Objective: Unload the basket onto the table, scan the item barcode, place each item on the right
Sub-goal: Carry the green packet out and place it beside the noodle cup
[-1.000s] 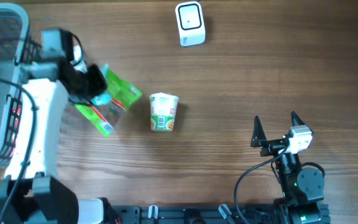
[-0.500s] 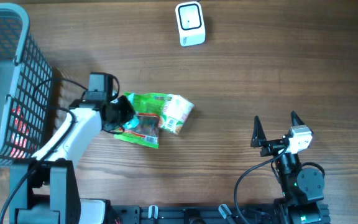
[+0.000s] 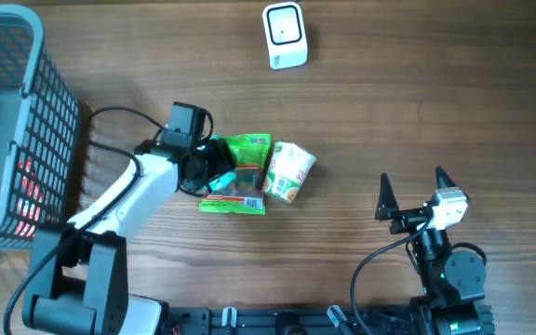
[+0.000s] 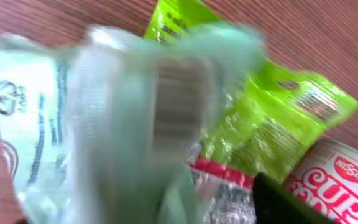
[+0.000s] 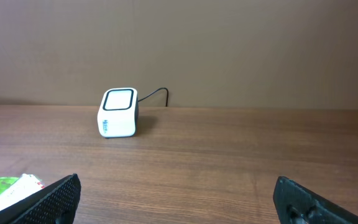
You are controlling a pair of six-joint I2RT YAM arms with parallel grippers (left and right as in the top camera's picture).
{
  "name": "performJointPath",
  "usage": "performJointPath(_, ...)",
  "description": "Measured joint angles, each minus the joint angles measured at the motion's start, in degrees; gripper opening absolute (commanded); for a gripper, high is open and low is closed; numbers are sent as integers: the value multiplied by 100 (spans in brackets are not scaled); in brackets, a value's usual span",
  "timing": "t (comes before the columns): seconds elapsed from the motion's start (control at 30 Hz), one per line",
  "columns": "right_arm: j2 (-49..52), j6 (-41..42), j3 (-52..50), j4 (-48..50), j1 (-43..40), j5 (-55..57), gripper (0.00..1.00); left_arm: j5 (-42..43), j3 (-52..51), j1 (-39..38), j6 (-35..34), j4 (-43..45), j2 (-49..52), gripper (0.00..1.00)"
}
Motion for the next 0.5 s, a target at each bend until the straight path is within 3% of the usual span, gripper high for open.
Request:
performJointPath(0.17, 0, 0, 0, 2, 0, 0, 100, -17, 387, 2, 387, -490, -61, 76)
performJointPath(0.23, 0, 2, 0, 2, 0, 0, 100, -17, 389, -4, 595, -619, -61, 67)
performJointPath(0.3, 0, 2, 0, 2, 0, 0, 100, -28, 389, -37, 763, -616, -61, 51)
performJointPath(0.33, 0, 0, 0, 2, 0, 0, 100, -44, 389, -66, 824, -616, -61, 49)
performJointPath(0.4, 0, 0, 0, 2, 0, 0, 100, -66, 389, -111, 896, -603, -61, 54)
performJointPath(0.5, 0, 2, 0, 2, 2, 0, 100, -87, 389, -116, 938, -599, -61, 54)
